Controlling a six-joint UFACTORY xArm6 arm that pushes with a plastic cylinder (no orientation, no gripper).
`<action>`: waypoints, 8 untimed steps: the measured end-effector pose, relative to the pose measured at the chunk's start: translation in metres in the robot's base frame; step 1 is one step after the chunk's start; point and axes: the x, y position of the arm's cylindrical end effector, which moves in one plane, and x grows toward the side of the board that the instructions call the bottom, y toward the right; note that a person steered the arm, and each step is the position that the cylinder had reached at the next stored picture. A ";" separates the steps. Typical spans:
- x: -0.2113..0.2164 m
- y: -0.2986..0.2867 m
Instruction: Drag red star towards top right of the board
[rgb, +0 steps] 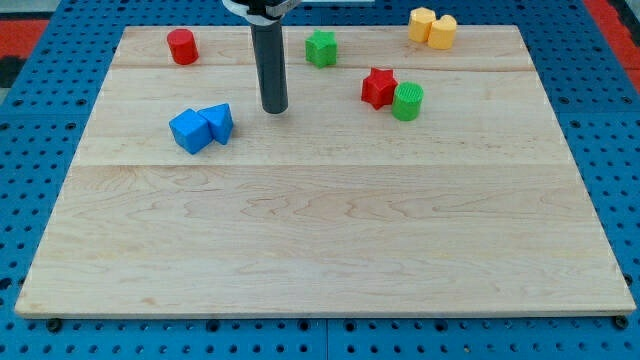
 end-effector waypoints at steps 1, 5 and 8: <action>0.000 0.033; -0.053 0.160; -0.069 0.208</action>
